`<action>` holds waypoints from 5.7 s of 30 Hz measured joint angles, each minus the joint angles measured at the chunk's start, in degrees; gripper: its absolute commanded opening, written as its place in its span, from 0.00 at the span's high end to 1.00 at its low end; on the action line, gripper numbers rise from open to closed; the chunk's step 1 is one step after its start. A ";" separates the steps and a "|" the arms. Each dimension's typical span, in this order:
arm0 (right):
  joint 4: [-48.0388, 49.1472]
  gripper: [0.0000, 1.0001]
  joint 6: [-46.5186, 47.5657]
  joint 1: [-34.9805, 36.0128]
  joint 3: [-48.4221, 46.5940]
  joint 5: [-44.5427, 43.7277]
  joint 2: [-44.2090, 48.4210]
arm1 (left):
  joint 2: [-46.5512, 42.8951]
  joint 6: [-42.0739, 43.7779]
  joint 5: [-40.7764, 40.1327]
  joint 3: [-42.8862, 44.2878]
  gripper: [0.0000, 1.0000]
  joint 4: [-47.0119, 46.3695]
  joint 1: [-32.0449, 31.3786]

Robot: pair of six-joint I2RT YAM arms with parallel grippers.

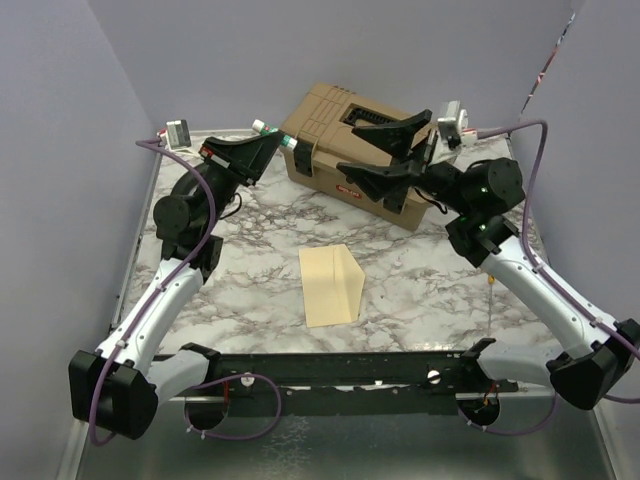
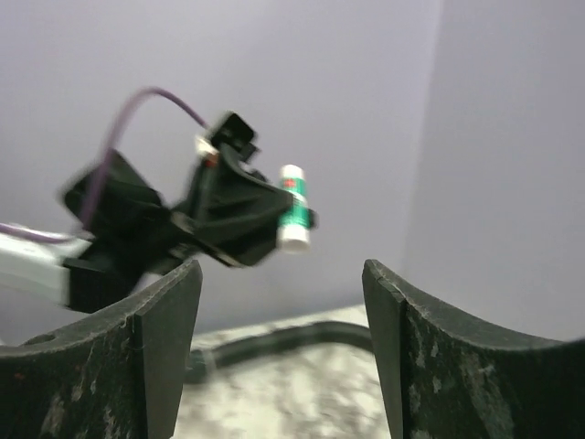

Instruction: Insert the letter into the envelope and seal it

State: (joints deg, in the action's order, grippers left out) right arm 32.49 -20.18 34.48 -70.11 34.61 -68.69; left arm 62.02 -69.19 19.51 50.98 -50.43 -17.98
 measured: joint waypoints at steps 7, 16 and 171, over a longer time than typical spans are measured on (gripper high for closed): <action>-3.45 0.30 26.82 4.81 0.13 -8.07 -5.66 | -0.31 -3.89 -2.01 -0.02 1.00 4.85 0.00; -2.27 0.47 42.93 12.92 -0.20 -13.40 -11.69 | -0.28 -5.38 -1.99 0.02 1.00 8.57 0.00; 19.67 0.94 -55.25 15.76 2.23 -24.24 -16.28 | -4.09 9.11 4.74 -0.22 1.00 -5.16 -0.74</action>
State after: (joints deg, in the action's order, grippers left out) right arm 52.16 -75.44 50.24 -67.88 10.37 -84.97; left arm 57.93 -60.07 24.25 50.76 -55.59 -18.72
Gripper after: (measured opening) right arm 0.183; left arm 0.195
